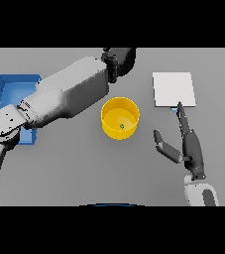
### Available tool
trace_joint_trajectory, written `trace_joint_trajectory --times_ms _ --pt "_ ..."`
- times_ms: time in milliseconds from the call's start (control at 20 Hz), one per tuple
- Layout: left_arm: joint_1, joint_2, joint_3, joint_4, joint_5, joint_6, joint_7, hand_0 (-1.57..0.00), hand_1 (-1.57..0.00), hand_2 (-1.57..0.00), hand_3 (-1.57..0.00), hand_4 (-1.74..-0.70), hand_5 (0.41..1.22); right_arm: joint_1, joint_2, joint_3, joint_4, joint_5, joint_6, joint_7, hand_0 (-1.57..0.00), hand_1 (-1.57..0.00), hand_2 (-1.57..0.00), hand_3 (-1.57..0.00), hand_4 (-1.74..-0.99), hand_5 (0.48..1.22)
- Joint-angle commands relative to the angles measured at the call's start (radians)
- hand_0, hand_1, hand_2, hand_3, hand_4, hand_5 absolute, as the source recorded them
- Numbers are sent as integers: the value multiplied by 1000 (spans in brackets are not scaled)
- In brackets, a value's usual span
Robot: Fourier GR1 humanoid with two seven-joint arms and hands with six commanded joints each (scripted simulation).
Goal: Pick up the red beaker and tilt it to pour out 1 green nut into yellow bowl. Pick up the yellow bowl and place it on the metallic measuring scale.
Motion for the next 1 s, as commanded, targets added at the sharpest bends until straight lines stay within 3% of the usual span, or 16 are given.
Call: trace_joint_trajectory --times_ms 0,100,250,400,550,750,900,950 --pt "-30 18 18 13 19 12 -16 -1571 -1571 -1571 -1571 -1725 1221 -3 2 7 -2 10 -1 0 1 1 1 1 -1154 654" --pt "-77 52 58 57 61 44 -16 -1571 -1571 -1571 -1179 -1731 1221 -22 -4 -1 16 14 -7 21 1 1 1 1 -1160 660" --pt "-150 82 184 204 185 69 35 -1571 -1571 -1571 -1370 -1727 1221 -18 7 10 16 8 0 0 1 1 1 1 -1160 661" --pt "-170 142 371 325 397 71 67 -1571 -1571 -1571 -1468 -1734 1221 -40 2 7 30 39 -24 27 1 1 1 1 -1146 641" --pt "-148 208 543 416 612 103 139 -1571 -1571 -1571 -1402 -1737 1221 -46 -2 13 27 58 -34 15 1 1 1 1 -1142 630" --pt "-63 309 695 499 844 177 158 -1571 -1571 -1571 -1480 -1739 1221 -60 5 -5 30 -37 22 7 1 1 1 1 -1083 625" --pt "49 359 760 525 981 255 193 -1571 -1571 -1571 -1525 -1740 1221 -55 1 -2 28 -43 32 6 1 1 1 1 -1106 642" --pt "77 368 773 531 1016 282 234 -1571 -1571 -1571 -1534 -1740 1221 -54 -5 0 31 -38 35 -2 1 1 1 1 -1126 651"
